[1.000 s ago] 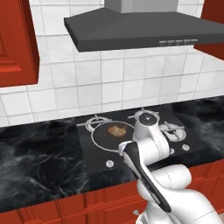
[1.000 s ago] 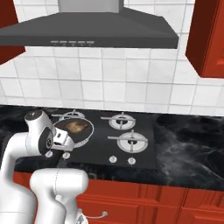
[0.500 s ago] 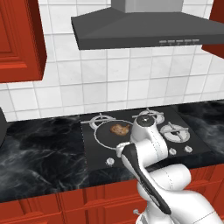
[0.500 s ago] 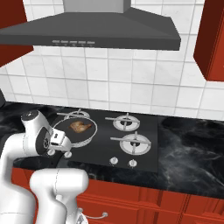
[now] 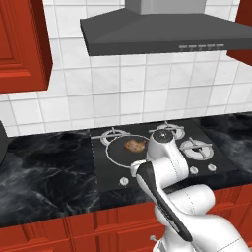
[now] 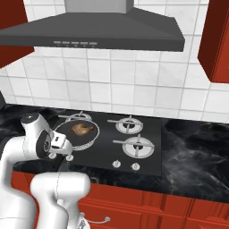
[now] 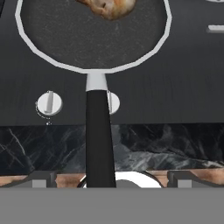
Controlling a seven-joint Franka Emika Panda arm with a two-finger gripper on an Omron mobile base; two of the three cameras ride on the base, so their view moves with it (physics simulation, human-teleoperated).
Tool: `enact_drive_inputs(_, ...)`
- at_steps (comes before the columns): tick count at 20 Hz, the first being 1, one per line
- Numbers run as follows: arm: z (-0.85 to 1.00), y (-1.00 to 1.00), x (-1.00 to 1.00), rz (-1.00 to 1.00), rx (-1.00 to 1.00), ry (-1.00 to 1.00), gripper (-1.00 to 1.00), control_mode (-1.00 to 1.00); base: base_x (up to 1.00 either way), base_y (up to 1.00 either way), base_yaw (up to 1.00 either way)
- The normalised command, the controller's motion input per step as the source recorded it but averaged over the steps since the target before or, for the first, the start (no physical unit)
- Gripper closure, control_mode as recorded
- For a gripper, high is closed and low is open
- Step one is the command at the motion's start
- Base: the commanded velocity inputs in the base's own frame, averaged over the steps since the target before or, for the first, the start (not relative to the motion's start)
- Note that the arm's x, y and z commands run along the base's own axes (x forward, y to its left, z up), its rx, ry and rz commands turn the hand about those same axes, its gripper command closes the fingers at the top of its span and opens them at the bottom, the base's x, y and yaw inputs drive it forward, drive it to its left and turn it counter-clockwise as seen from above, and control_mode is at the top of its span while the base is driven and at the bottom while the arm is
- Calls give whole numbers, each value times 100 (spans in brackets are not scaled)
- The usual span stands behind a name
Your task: Take the chicken drumsticks from the pan and place one on each plate on the dining counter.
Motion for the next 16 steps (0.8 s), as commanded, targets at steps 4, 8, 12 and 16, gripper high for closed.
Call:
enact_drive_inputs(4,0,0,0,0,0,0,-100,100,0,0,0)
enact_drive_inputs(8,0,-6,8,0,3,2,-100,-100,0,-4,0)
enact_drive_inputs(12,0,-35,43,0,18,12,-100,-100,0,0,0)
enact_drive_inputs(16,15,-39,49,0,26,3,-100,-100,0,0,0)
